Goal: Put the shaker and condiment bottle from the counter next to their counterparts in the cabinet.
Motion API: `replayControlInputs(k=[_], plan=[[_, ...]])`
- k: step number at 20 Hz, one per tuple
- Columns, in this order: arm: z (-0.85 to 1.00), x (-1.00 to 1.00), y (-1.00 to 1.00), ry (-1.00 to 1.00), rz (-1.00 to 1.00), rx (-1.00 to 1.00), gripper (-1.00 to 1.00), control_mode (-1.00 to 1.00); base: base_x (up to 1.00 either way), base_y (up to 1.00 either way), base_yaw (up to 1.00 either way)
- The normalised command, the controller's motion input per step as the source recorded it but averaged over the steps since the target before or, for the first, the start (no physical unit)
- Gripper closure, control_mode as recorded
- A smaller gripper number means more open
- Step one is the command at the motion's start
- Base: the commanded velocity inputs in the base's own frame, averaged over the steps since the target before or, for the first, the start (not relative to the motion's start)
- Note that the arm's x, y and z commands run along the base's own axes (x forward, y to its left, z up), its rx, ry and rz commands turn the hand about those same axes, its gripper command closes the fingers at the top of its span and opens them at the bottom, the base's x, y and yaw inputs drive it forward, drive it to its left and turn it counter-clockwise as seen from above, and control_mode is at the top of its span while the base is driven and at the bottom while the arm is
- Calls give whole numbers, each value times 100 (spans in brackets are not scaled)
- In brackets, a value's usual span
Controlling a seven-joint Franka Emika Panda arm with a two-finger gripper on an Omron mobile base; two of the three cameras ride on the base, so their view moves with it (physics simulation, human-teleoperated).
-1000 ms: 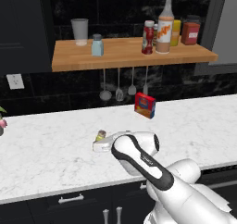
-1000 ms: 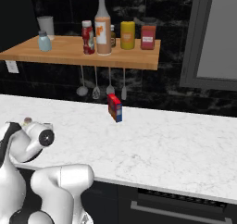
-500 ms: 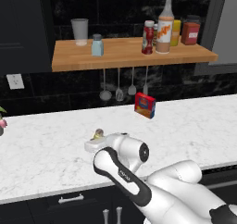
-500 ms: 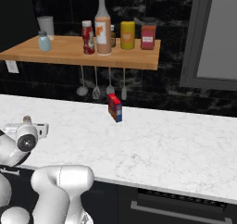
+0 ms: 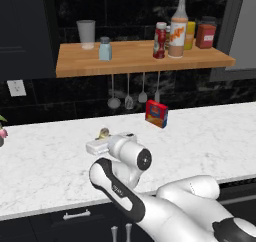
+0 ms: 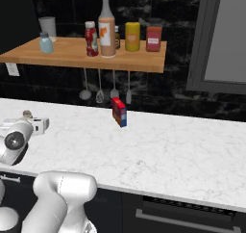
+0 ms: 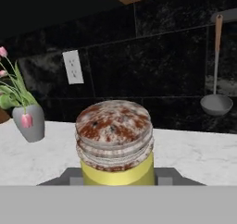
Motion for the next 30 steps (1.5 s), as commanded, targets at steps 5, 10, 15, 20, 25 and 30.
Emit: replayControlInputs(k=[5,10,15,20,25,30], plan=[[98,0,-4,3,-3,4,100,-100,0,0,0],[100,0,-13,4,-6,6,100,-100,0,0,0],[100,0,-15,2,-6,4,100,-100,0,0,0],[100,0,-11,0,-5,1,100,-100,0,0,0],[82,-12,-7,0,-4,0,100,-100,0,0,0],[6,-12,-8,0,-3,0,100,-100,0,0,0]])
